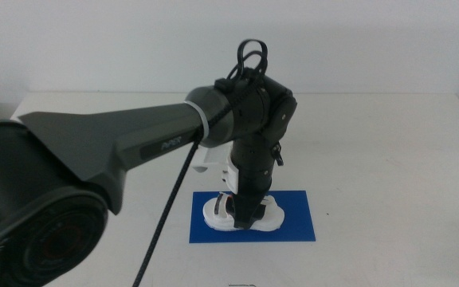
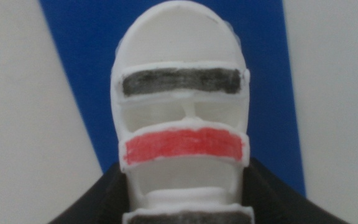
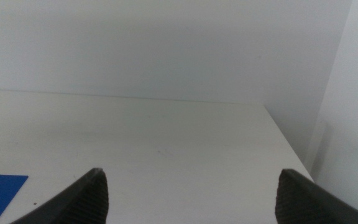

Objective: Use one arm to grab the shoe from the table and place it on the mat.

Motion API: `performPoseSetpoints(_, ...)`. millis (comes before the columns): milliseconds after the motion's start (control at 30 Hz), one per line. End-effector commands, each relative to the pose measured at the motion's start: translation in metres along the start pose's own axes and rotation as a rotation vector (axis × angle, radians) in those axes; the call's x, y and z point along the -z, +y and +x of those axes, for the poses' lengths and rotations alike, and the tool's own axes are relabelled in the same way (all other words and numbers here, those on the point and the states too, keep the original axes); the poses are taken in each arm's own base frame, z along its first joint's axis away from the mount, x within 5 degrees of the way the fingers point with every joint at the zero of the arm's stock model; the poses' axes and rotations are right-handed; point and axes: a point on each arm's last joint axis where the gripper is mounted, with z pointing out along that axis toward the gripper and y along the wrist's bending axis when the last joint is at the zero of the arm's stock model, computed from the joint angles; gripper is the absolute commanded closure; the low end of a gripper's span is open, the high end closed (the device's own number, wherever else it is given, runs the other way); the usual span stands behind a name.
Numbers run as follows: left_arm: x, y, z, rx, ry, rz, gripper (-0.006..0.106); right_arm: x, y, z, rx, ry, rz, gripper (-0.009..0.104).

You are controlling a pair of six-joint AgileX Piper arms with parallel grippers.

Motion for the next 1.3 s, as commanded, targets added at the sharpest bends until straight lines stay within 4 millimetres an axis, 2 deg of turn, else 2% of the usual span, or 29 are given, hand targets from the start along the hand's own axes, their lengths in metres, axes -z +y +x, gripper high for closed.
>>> performPoseSetpoints(0, 0.027, -0.002, 0.002, 0.024, 0.048, 0.073, 0.102, 0.003, -0.001, -0.014, 0.013, -0.113, 0.008, 0.001)
performPoseSetpoints(233, 0.021, -0.004, 0.005, 0.03, 0.064, 0.07, 0.1, 0.003, -0.001, -0.014, 0.013, -0.113, 0.008, 0.001)
performPoseSetpoints(267, 0.021, -0.004, 0.005, 0.03, 0.063, 0.07, 0.038, 0.003, -0.001, -0.014, 0.013, -0.113, 0.008, 0.001)
performPoseSetpoints(400, 0.025, -0.002, 0.004, 0.033, 0.06, 0.054, 0.006, 0.003, -0.001, -0.014, 0.013, -0.113, 0.008, 0.001)
performPoseSetpoints(533, 0.057, 0.005, -0.002, 0.036, 0.046, 0.033, 0.007, 0.003, -0.001, -0.014, 0.013, -0.113, 0.008, 0.001)
performPoseSetpoints(633, 0.104, 0.01, -0.011, -0.02, 0.059, 0.115, 0.007, 0.003, -0.001, -0.014, 0.013, -0.113, 0.008, 0.001)
performPoseSetpoints(700, 0.141, 0.016, -0.019, -0.129, 0.065, 0.22, 0.007, 0.003, -0.001, -0.014, 0.013, -0.113, 0.008, 0.001)
performPoseSetpoints(833, 0.194, 0.034, -0.036, -0.486, -0.018, 0.374, 0.007, 0.003, -0.001, -0.014, 0.013, -0.113, 0.008, 0.001)
performPoseSetpoints(1000, 0.24, 0.049, -0.066, -1.272, -0.396, 0.438, 0.007, 0.003, -0.001, -0.014, 0.013, -0.113, 0.008, 0.001)
performPoseSetpoints(1100, 0.258, 0.061, -0.073, -1.638, -0.522, 0.418, 0.007, 0.003, -0.001, -0.014, 0.013, -0.113, 0.008, 0.001)
performPoseSetpoints(1167, 0.269, 0.067, -0.08, -1.744, -0.585, 0.415, 0.007, 0.003, -0.001, -0.014, 0.013, -0.113, 0.008, 0.001)
performPoseSetpoints(1267, 0.283, 0.076, -0.093, -1.751, -0.665, 0.413, 0.007, 0.003, -0.001, -0.014, 0.013, -0.113, 0.008, 0.001)
